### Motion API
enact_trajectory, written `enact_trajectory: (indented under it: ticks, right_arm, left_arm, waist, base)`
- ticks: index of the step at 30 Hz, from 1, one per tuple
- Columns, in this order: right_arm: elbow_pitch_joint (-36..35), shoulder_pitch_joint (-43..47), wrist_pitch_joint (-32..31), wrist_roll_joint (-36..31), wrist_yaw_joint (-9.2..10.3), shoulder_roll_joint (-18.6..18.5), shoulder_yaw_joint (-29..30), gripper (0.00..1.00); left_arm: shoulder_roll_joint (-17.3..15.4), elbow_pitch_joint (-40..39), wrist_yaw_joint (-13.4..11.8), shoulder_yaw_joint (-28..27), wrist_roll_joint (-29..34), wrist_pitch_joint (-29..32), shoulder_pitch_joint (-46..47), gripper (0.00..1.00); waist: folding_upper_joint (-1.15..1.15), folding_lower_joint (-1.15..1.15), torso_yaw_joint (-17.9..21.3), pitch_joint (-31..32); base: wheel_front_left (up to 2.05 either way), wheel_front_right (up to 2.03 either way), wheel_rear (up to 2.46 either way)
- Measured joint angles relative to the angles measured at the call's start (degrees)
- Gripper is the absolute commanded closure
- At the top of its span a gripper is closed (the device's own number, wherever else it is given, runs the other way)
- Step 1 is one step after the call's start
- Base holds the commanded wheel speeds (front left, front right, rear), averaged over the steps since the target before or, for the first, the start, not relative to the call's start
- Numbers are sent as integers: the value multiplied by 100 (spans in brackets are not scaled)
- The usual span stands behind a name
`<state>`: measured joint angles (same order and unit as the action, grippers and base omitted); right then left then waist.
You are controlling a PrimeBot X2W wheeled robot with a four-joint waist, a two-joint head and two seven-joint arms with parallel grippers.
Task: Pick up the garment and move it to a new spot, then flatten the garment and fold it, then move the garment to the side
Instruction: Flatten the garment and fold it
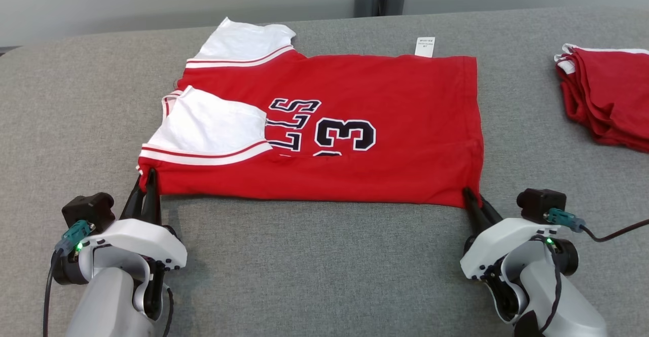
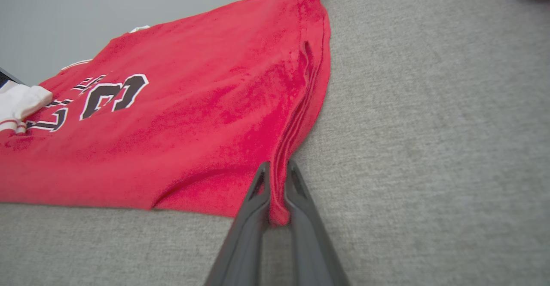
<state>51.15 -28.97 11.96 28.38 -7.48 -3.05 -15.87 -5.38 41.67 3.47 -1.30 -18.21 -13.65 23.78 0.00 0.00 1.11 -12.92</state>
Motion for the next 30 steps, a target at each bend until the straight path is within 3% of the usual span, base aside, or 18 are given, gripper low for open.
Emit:
enact_trajectory:
  ticks: [6, 10, 19, 30]
  right_arm:
    - [45, -16, 115, 257, -1, 33, 29, 100]
    - [-253, 60, 125, 393, -2, -171, 97, 100]
    - [-1678, 1110, -138, 583, -2, -708, 326, 100]
    - [-3301, 2803, -794, 155, -2, -477, 1098, 100]
  left_arm:
    - [10, -300, 0, 19, -19, -51, -253, 100]
    - [25, -672, 7, 22, -88, -58, -516, 100]
    - [102, -2163, -10, 157, -247, 171, -1918, 100]
    - [205, -3687, -357, 483, -403, 761, -3574, 100]
  waist:
    - [0, 0, 25, 113]
    - [0, 0, 56, 149]
    - [0, 0, 125, 224]
    - [0, 0, 126, 335]
  base:
    - [0, 0, 0]
    - [0, 0, 0]
    - [0, 0, 0]
    - [0, 0, 0]
